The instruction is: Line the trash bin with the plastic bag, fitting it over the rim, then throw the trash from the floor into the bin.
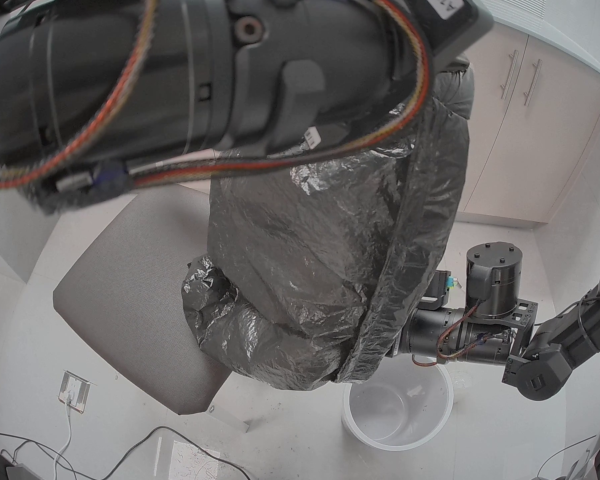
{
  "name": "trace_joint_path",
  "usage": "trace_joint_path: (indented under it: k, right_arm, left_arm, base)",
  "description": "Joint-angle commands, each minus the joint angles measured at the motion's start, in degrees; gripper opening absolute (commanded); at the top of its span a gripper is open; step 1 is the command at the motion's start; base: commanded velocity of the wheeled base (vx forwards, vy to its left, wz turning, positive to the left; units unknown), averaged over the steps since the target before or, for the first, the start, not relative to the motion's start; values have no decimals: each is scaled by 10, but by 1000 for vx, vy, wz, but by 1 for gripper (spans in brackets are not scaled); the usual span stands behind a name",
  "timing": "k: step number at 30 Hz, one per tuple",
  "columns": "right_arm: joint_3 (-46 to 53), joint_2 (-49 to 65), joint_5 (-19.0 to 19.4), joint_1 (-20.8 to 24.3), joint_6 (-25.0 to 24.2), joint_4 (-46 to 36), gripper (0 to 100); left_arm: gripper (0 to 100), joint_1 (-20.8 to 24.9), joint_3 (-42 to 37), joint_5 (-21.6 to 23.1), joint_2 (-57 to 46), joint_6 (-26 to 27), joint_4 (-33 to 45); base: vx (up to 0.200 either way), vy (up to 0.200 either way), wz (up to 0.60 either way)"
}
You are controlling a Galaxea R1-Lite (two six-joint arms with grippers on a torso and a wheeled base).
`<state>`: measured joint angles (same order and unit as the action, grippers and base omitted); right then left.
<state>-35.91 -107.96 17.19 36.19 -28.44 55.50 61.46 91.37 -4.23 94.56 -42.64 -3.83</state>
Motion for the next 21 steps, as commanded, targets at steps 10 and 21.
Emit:
trace_joint_path:
  k: [10, 21]
  right_arm:
    - [-10, -14, -3, 4, 8, 0, 0]
    - [55, 59, -12, -31, 3, 0, 0]
  left_arm:
    - [0, 1, -2, 0, -4, 0, -1]
    - [0, -6, -28, -1, -25, 2, 0]
  base:
    - [0, 0, 0]
    - [0, 0, 0]
